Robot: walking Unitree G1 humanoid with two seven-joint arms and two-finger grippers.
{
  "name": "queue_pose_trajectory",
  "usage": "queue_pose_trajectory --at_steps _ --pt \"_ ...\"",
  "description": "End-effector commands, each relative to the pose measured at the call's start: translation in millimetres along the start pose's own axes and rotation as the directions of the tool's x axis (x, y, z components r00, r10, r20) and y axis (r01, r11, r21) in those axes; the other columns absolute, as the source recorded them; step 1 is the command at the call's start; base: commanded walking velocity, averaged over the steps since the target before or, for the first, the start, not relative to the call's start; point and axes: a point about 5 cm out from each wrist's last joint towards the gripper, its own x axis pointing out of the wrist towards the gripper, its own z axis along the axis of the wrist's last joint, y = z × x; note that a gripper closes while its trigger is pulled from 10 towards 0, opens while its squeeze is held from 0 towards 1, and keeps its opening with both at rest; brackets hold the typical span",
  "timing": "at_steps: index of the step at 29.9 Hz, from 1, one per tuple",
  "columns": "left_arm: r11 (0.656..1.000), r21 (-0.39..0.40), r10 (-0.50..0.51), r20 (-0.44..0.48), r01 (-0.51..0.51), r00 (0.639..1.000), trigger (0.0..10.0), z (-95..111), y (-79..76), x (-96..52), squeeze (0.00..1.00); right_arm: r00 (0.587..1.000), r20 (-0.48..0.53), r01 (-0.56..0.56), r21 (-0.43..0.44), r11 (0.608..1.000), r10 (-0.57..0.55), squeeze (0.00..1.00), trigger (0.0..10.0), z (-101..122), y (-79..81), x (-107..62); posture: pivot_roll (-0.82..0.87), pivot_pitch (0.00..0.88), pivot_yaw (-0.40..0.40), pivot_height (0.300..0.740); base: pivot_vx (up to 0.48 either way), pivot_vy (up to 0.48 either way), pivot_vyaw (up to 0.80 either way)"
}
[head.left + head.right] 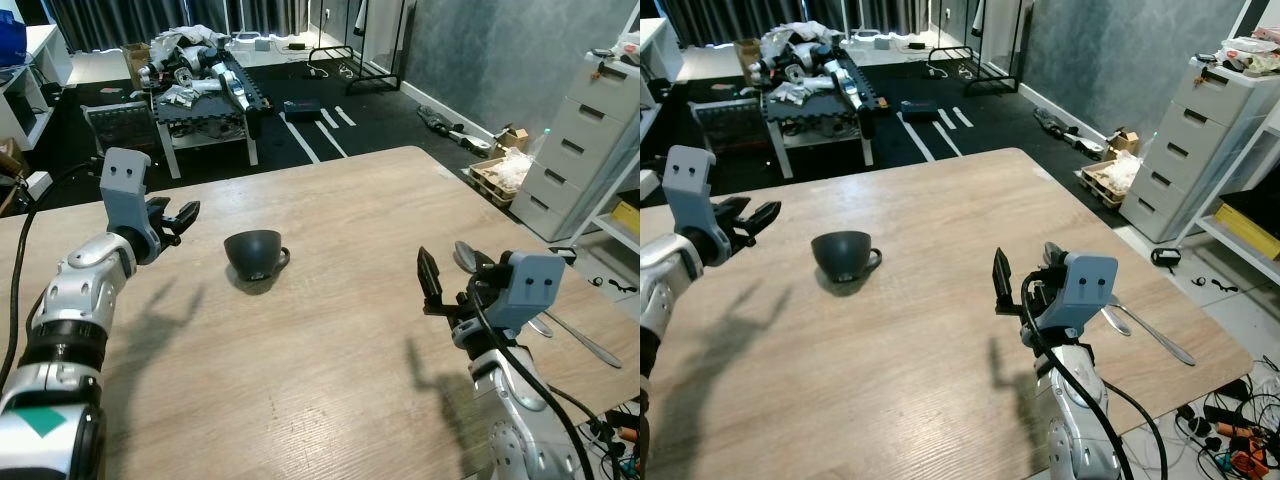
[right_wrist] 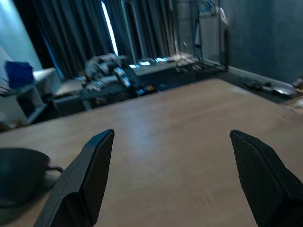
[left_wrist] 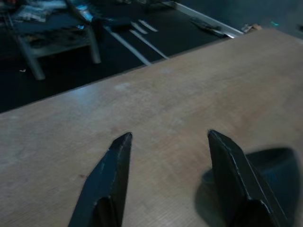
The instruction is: Setting the table
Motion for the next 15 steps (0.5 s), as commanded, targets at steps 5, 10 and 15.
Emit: queue_pose_trajectory --at_steps 5,10,15 --pt "1.000 0.018 0.010 -0.057 -0.009 0.998 10.0 -4.3 5.9 4.2 0.00 0.982 0.045 -0.186 0.069 0.980 0.183 0.00 10.0 18.7 36.5 8.8 0.02 0.174 0.108 0.740 0.000 0.000 0.00" --pt "0.999 0.011 -0.046 -0.065 0.047 0.997 10.0 -0.7 -2.9 10.1 0.00 0.978 0.034 -0.210 0.157 0.965 0.207 0.00 10.0 18.0 45.8 15.7 0.00 0.198 0.113 0.740 0.000 0.000 0.00" --pt "0.996 0.013 -0.084 -0.061 0.085 0.995 10.0 2.1 -7.5 12.8 0.00 0.979 0.031 -0.204 0.194 0.959 0.202 0.00 10.0 21.0 48.3 16.5 -0.01 0.220 0.116 0.740 0.000 0.000 0.00"
